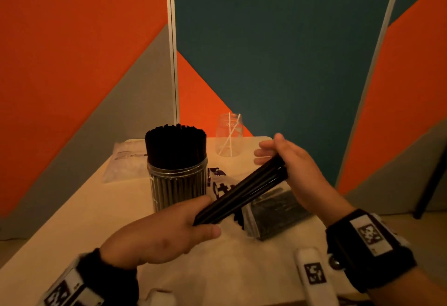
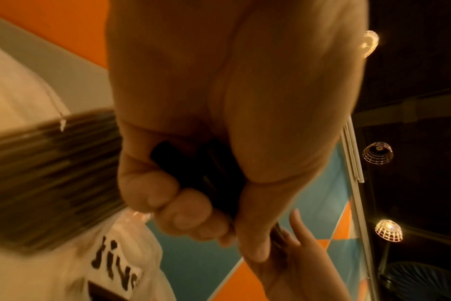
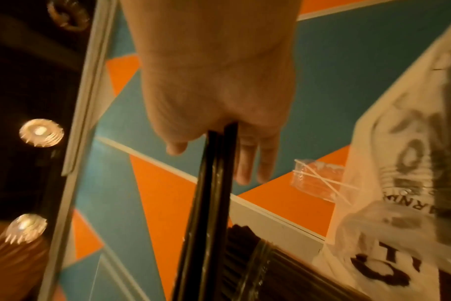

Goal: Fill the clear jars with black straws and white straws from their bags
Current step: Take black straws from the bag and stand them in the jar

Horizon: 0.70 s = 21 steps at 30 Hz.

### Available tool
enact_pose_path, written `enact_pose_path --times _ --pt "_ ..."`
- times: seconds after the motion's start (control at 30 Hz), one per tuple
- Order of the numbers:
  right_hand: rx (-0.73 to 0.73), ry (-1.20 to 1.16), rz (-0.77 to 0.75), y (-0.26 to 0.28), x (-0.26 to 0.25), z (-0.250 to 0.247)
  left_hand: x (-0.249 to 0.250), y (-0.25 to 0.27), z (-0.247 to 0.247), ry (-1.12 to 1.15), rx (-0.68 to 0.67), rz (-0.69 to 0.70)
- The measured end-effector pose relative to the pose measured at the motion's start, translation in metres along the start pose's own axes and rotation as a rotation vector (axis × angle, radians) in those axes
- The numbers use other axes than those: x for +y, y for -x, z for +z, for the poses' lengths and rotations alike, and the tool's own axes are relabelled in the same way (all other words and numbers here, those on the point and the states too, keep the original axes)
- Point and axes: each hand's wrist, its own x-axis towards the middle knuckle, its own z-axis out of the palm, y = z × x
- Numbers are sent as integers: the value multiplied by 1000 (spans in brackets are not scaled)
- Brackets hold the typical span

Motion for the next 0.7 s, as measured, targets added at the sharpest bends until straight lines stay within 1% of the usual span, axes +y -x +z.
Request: enact_pose_path --times 0.1,0.17,0.23,0.33,0.4,0.43,0.5,0.57,0.6,0.63,0.7 --pt "172 178 -182 -10 -6 9 6 -12 8 70 -31 8" --pt "207 281 -301 -17 -10 15 11 -20 13 121 -20 -5" --pt "165 362 -402 -22 -17 28 17 -29 16 234 14 -29" --pt "21 422 -544 -27 -31 57 28 -41 16 466 89 -13" --pt "-28 451 -647 -29 -42 72 30 -45 13 535 145 -5" --pt "-23 436 -686 -31 -46 76 28 -45 12 547 179 -6" --pt "40 306 -698 -34 -48 81 21 -43 8 569 270 -20" --pt "119 210 -641 -36 -39 83 11 -37 3 580 378 -24" --pt "131 243 -611 -35 -30 86 7 -33 1 576 440 -9" --pt "108 319 -590 -33 -19 89 3 -28 -2 573 509 20" --pt "-13 505 -599 -24 6 98 -2 -20 -10 582 646 96"
